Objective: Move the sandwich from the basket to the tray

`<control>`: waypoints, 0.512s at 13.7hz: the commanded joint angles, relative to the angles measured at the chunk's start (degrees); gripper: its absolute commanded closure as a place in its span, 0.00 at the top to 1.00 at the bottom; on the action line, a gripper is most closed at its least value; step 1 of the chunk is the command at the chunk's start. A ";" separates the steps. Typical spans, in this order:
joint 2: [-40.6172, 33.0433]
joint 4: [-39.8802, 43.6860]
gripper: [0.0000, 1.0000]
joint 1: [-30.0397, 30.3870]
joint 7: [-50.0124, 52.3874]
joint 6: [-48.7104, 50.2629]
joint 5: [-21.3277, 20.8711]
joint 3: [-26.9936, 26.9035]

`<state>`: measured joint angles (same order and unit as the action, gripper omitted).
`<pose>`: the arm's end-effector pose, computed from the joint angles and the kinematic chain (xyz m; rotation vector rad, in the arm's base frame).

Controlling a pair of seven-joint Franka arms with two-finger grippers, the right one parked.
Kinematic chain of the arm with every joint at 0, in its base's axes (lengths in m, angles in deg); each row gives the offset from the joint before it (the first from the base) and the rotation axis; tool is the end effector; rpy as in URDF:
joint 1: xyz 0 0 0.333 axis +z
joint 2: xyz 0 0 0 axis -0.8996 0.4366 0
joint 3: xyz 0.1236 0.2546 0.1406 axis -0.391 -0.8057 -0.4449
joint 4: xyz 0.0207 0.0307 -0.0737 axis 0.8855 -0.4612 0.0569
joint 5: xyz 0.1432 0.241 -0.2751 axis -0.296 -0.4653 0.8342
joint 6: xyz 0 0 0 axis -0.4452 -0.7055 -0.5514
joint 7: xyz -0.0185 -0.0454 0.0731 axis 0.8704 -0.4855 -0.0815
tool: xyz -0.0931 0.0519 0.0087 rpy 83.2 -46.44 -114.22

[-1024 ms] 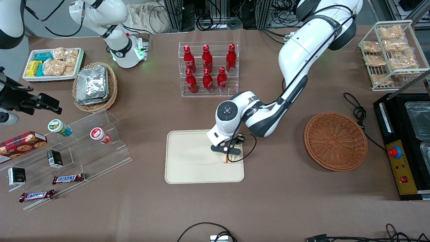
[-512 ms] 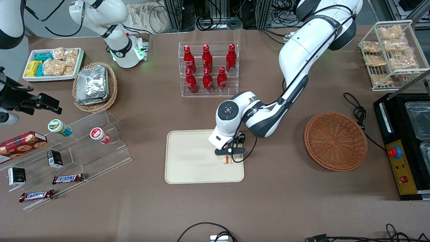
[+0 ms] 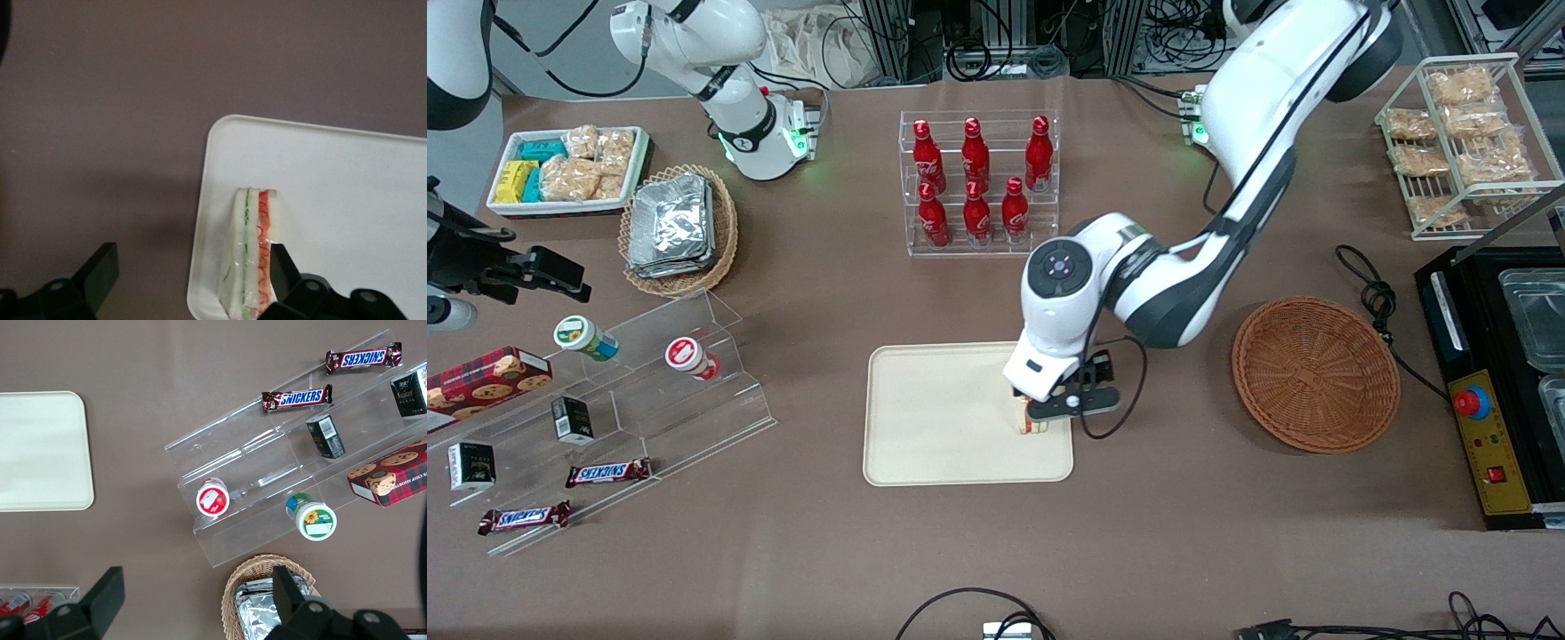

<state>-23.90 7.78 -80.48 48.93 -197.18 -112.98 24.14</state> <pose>0.6014 -0.4232 0.3652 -3.0511 -0.2599 -0.2375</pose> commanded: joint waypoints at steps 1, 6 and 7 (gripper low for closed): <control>-7.05 -1.37 1.00 4.40 -0.15 4.35 2.26 -0.10; -16.02 -1.63 1.00 13.54 -13.65 13.65 9.73 -0.02; -17.26 -1.63 1.00 14.78 -17.70 16.28 11.23 -0.10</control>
<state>-37.41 7.95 -67.84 36.98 -184.38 -104.73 23.94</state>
